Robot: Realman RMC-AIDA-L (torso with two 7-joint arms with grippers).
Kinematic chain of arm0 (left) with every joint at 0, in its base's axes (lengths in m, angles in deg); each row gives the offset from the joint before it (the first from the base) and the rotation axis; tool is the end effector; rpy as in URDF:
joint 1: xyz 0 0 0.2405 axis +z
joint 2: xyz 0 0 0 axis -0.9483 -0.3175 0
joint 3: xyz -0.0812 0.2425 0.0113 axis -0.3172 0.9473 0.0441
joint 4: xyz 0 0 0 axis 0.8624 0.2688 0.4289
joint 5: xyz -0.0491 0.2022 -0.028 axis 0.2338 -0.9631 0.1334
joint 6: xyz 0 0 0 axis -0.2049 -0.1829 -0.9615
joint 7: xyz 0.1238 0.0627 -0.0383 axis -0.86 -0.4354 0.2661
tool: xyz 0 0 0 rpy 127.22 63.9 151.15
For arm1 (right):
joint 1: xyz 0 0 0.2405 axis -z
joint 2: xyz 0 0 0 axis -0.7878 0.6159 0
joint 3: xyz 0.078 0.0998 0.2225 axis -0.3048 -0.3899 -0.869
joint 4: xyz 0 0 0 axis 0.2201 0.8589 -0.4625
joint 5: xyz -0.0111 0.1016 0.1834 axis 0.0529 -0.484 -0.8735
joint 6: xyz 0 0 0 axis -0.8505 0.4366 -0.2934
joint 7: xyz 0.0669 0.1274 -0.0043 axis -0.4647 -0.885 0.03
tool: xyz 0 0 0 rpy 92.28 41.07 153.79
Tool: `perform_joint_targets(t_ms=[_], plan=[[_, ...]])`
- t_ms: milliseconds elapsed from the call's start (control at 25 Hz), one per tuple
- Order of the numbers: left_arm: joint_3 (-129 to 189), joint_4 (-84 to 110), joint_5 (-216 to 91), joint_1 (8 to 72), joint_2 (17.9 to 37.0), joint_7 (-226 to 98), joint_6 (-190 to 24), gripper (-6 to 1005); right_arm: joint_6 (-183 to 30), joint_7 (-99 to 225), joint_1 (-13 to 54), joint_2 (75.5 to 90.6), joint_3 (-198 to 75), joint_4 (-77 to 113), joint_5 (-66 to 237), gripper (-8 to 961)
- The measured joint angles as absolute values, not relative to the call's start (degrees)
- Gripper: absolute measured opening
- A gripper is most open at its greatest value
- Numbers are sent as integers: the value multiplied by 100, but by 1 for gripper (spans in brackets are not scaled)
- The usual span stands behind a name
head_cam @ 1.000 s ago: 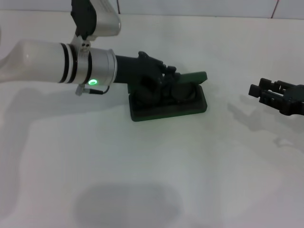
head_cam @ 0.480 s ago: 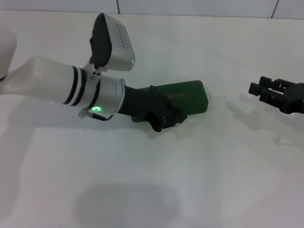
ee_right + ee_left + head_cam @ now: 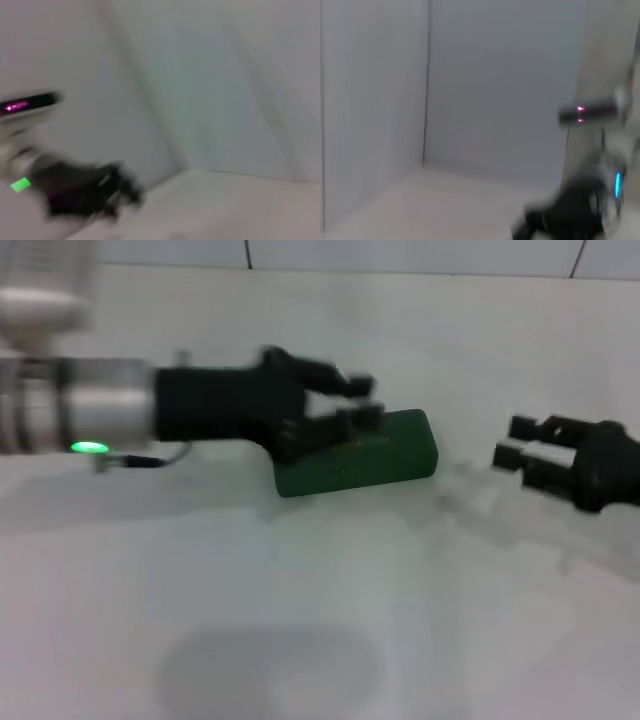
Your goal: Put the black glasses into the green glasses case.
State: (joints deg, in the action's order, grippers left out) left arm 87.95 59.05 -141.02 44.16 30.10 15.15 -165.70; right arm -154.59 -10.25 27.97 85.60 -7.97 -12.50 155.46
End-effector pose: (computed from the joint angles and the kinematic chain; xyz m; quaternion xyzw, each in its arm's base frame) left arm -0.1968 0.3297 0.0060 -0.9423 -0.0943 -0.3108 0.0810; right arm 0.2553 0.3169 0.0020 -0.9063 0.2143 0.3399 0.1311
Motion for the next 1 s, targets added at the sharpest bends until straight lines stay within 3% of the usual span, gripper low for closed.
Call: perform_joint_targets(t_ms=[120, 320, 400, 440, 680, 1000], plan=[[8236, 5842, -13918, 4742, 2879, 1230, -17340, 253, -15876, -796, 2835, 8619, -451, -1644, 15529, 502], [8122, 5535, -14054, 4997, 2508, 798, -18079, 456, -15970, -1104, 2700, 8631, 180, -2049, 15463, 503], [8118, 5317, -14049, 5054, 2418, 526, -18339, 525, -15985, -1123, 2661, 8636, 348, -2206, 15459, 651], [8115, 5288, -14054, 5078, 2414, 464, -18384, 553, -15985, -1125, 2658, 8642, 393, -2264, 15451, 725], [8113, 5242, -14105, 5261, 2446, 340, -18443, 642, -15957, -1128, 2584, 8657, 730, -2369, 15049, 791], [8012, 5148, -14222, 5242, 2376, 343, -18415, 704, -15835, -1061, 2530, 8654, 1316, -2333, 14325, 791]])
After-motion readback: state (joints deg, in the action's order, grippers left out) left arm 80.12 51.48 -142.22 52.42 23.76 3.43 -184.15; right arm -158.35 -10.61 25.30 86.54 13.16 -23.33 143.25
